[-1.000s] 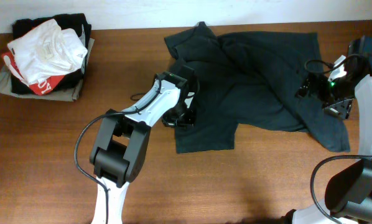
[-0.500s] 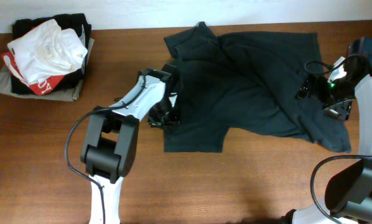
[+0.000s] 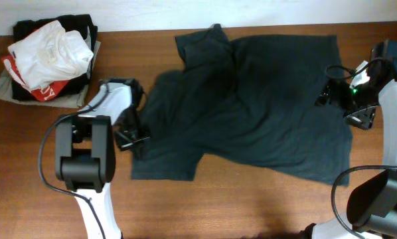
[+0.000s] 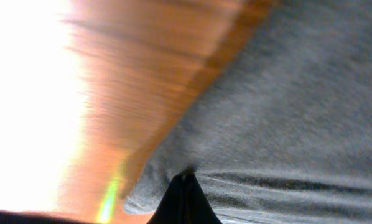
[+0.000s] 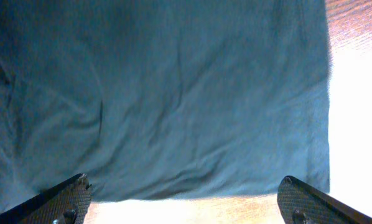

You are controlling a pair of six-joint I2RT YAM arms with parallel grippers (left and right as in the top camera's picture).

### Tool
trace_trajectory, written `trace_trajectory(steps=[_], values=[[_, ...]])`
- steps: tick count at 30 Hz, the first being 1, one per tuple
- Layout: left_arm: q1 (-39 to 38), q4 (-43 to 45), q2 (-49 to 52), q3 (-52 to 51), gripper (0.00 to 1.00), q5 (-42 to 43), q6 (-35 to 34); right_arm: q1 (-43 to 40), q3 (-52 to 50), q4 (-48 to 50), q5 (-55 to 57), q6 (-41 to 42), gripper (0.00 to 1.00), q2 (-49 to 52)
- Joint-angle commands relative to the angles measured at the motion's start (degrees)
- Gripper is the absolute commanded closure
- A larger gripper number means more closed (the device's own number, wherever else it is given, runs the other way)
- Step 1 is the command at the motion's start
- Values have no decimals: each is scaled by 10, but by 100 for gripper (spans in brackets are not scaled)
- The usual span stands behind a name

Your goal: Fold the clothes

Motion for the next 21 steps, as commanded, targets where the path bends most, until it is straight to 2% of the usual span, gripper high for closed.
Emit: trace_trajectory(steps=[1, 8, 17, 19, 20, 21], values=[[44, 14, 47, -30, 99, -99, -28, 4, -4, 7, 3, 0, 1, 4], [49, -12, -31, -37, 99, -99, -52, 4, -13, 34, 3, 0, 1, 10], [41, 25, -255, -137, 99, -97, -64, 30, -90, 119, -22, 16, 1, 24], [29, 75, -280, -141, 89, -78, -27, 38, -107, 146, -42, 16, 1, 24], [23, 105, -284, -141, 76, -55, 4, 43, -115, 158, -50, 16, 6, 24], [15, 149, -286, -141, 51, -21, 42, 48, -124, 168, -51, 17, 15, 24]])
